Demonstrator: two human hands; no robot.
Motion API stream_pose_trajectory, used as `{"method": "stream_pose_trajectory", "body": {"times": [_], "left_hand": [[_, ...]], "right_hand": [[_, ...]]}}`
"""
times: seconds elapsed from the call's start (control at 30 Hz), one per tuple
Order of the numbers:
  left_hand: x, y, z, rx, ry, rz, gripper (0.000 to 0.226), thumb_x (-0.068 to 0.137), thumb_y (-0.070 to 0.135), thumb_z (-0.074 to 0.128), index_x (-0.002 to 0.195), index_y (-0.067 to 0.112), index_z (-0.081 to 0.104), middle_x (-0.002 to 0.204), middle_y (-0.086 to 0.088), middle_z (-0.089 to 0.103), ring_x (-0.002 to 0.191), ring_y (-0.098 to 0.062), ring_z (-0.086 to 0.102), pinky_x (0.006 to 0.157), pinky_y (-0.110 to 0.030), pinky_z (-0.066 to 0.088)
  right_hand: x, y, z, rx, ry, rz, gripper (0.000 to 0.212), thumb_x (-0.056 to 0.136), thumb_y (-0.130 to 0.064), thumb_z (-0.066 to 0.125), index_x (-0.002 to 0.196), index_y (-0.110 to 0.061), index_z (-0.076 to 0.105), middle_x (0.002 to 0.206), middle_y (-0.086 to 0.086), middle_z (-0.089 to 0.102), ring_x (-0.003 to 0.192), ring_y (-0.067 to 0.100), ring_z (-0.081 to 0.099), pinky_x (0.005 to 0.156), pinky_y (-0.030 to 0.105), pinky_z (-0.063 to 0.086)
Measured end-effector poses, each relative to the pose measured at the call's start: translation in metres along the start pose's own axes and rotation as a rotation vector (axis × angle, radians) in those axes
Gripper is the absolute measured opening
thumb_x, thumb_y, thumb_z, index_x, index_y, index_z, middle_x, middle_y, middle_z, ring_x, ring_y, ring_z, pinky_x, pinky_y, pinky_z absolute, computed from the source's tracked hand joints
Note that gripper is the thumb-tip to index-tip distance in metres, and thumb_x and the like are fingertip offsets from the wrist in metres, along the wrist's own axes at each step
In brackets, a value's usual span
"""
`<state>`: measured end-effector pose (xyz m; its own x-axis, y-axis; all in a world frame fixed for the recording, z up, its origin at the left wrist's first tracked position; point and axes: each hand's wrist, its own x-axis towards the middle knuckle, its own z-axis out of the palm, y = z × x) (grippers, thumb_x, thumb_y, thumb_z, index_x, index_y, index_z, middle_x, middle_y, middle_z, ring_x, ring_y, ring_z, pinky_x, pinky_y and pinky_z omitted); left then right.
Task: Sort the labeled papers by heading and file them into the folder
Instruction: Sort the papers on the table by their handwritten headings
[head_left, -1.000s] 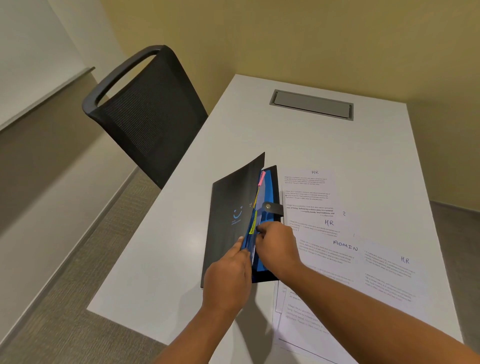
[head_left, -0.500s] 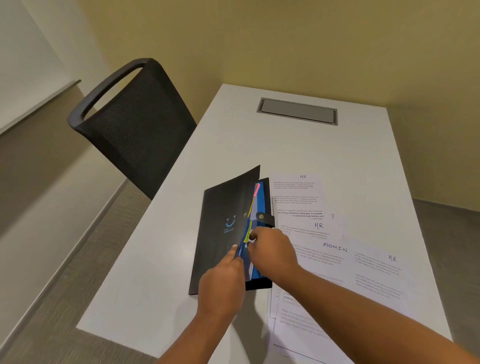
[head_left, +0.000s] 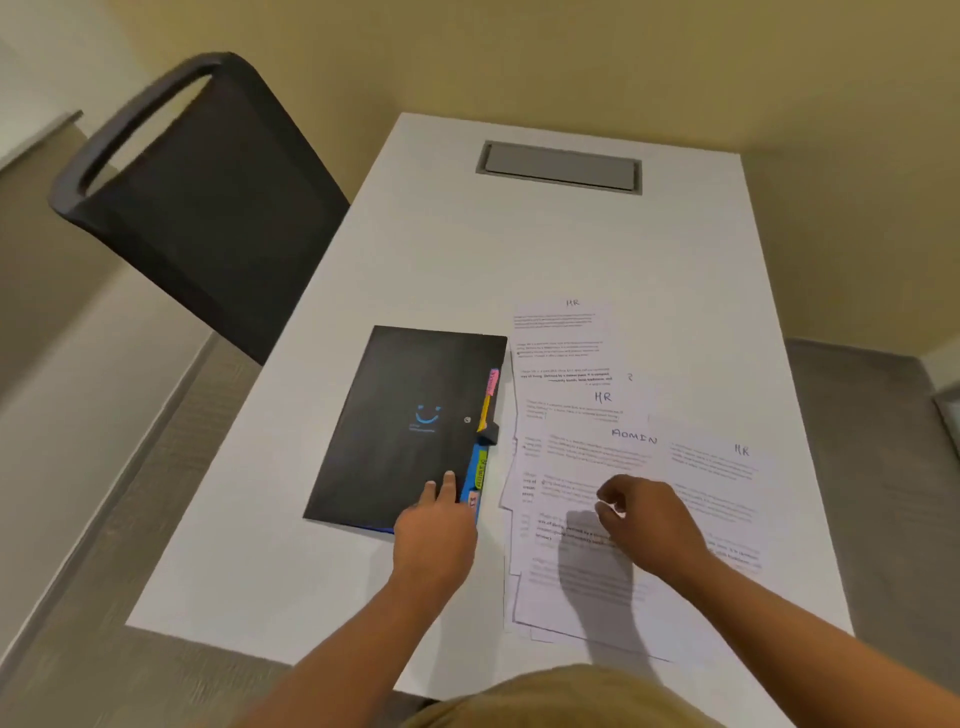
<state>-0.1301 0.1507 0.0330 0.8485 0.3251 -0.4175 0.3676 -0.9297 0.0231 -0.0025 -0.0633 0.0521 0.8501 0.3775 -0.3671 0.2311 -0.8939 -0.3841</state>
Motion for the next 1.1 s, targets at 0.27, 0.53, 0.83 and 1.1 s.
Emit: {"method": "stream_pose_trajectory", "body": {"times": [0.27, 0.53, 0.83, 1.1], "left_hand": [[0.005, 0.034, 0.022, 0.002, 0.047, 0.158, 0.056, 0.099, 0.047, 0.04, 0.148, 0.02, 0.038, 0.163, -0.008, 0.014, 0.151, -0.028, 0.006, 0.12, -0.043, 0.008], [0.012, 0.08, 0.03, -0.448, -0.026, 0.01, 0.054, 0.094, 0.045, 0.054, 0.142, 0.022, 0.044, 0.149, 0.004, 0.042, 0.132, -0.015, 0.043, 0.1, -0.028, 0.041], [0.039, 0.11, 0.04, -0.98, -0.03, -0.436, 0.048, 0.077, 0.035, 0.078, 0.113, 0.015, 0.053, 0.113, -0.003, 0.057, 0.094, -0.019, 0.061, 0.078, -0.034, 0.057], [0.042, 0.113, 0.039, -1.065, -0.197, -0.422, 0.01, 0.088, 0.016, 0.067, 0.079, 0.016, 0.064, 0.082, -0.004, 0.069, 0.075, -0.019, 0.065, 0.073, -0.035, 0.057]], "right_hand": [[-0.017, 0.083, 0.018, -0.164, -0.112, 0.167, 0.084, 0.091, -0.043, 0.059, 0.155, -0.017, 0.013, 0.165, 0.003, -0.005, 0.151, 0.027, -0.008, 0.116, 0.045, 0.027], [-0.029, 0.113, 0.039, -0.094, -0.218, 0.148, 0.088, 0.092, -0.045, 0.057, 0.156, -0.015, 0.006, 0.165, 0.003, -0.004, 0.152, 0.026, -0.004, 0.121, 0.041, 0.018], [-0.03, 0.118, 0.036, -0.102, -0.309, 0.103, 0.094, 0.091, -0.05, 0.056, 0.156, -0.017, -0.004, 0.164, 0.002, -0.011, 0.151, 0.025, -0.008, 0.12, 0.042, 0.021], [-0.028, 0.124, 0.029, 0.092, -0.274, 0.106, 0.081, 0.089, -0.043, 0.062, 0.153, -0.014, 0.021, 0.161, -0.001, 0.018, 0.151, 0.025, 0.011, 0.119, 0.039, 0.022]]}}
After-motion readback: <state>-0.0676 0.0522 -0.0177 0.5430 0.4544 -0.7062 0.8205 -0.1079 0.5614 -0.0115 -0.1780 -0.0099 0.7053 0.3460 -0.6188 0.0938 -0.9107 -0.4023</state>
